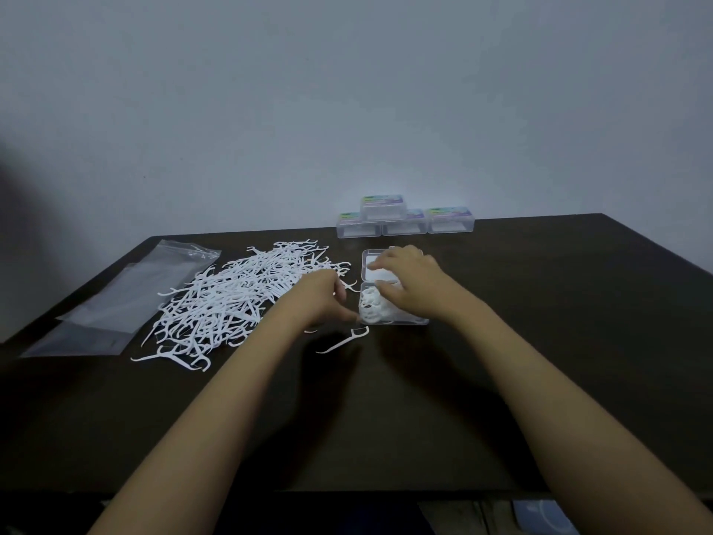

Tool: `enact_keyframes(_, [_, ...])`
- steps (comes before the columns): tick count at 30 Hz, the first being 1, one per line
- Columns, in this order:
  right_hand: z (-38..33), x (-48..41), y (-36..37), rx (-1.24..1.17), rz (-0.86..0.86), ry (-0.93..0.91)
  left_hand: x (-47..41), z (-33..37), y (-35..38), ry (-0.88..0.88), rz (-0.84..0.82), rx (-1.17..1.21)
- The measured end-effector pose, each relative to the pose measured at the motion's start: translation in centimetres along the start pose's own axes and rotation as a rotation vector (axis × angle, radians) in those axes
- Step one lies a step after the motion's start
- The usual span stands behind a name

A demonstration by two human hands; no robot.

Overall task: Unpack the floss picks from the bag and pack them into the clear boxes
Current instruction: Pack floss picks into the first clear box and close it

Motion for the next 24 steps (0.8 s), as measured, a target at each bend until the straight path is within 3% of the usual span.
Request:
enact_keyframes(4, [0.9, -0.2, 1.2, 0.065, -0.147, 0.025, 0.6, 0.2, 0.6, 0.025, -0.180, -0.175])
enact_keyframes(11, [1.6, 0.2, 0.6, -0.195, -0.181, 0.021, 0.9, 1.3, 0.8, 0.047, -0.162, -0.194])
enact_keyframes(15, [1.8, 0.6, -0.3, -0.309, -0.088, 0.026, 1.1, 1.5, 0.9, 0.063, -0.154, -0.204])
enact_keyframes(18, [2.9, 0.2, -1.0, -0.388, 0.077, 0.024, 1.2, 1.3, 1.1, 0.092, -0.180, -0.241])
enact_keyframes(21, [4.3, 0.0, -1.1, -0.404, 0.254, 0.150, 1.4, 1.1, 0.8, 0.123, -0.195, -0.294])
enact_keyframes(24, [5.0, -0.3, -0.9, -0.419, 0.317, 0.277, 1.5, 0.7, 0.1, 0.144, -0.160, -0.287])
Point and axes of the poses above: each hand's wrist, its own x-axis away from the middle knuckle, its own y-axis out of the palm, z = x × y, the point moved 1 cm from there along -x, towards the middle knuckle, and after that the axes turned 15 degrees about -x, right-handed, at the moved point
